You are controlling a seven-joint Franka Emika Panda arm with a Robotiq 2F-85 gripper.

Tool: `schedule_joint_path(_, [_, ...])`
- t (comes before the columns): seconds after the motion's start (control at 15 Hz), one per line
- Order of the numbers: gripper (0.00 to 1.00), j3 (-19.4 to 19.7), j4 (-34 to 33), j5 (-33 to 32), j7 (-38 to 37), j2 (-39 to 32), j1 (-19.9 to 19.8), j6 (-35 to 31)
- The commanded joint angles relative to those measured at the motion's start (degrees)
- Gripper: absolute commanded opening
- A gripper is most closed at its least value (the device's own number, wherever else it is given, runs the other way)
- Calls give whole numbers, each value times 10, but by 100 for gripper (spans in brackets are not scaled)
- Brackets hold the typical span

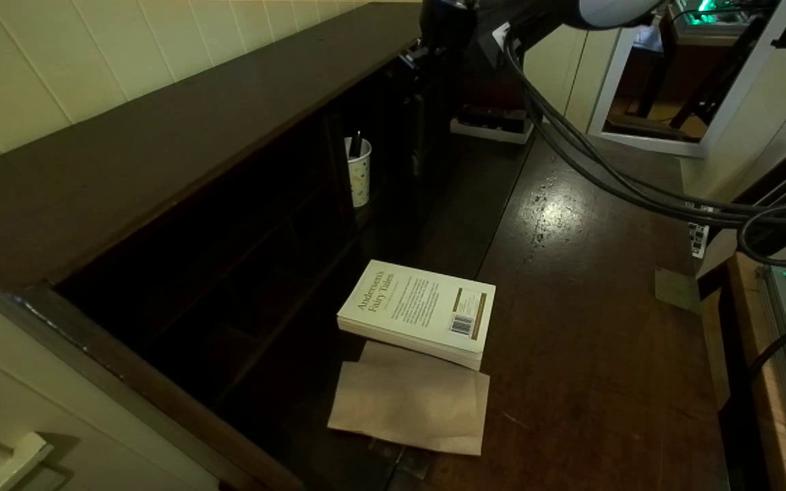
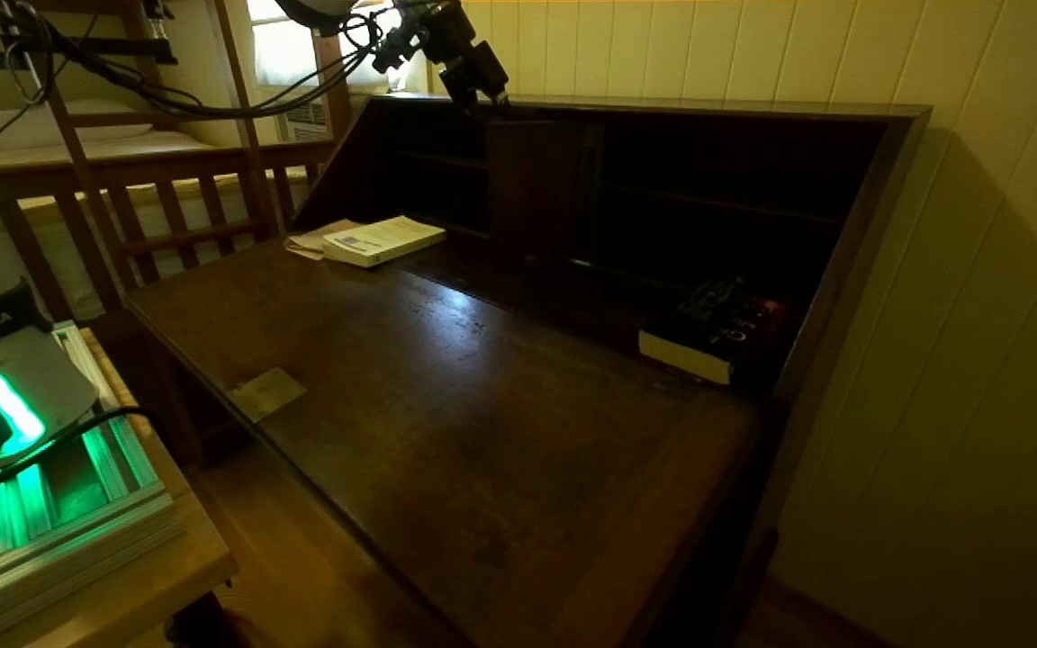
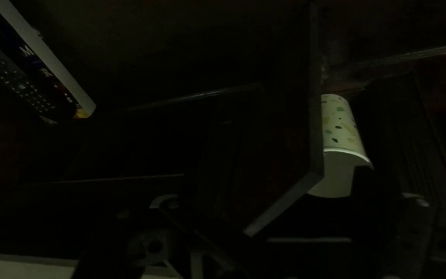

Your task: Open the cabinet door and remove the coffee cup from the cabinet then close the door.

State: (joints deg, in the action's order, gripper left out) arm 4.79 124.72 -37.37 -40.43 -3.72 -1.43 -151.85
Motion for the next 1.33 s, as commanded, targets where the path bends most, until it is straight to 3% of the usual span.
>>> schedule_joint_path(0.0, [100,6,13,7,7,-8,-5,-32])
schedule_joint_path(0.47, [100,24,22,-20,8,4,-5,7])
schedule_joint_path(0.87, [100,43,33,-78,0,11,-14,-40])
schedule_joint_path(1.27, [100,57,55,-110,13,37,-18,-16])
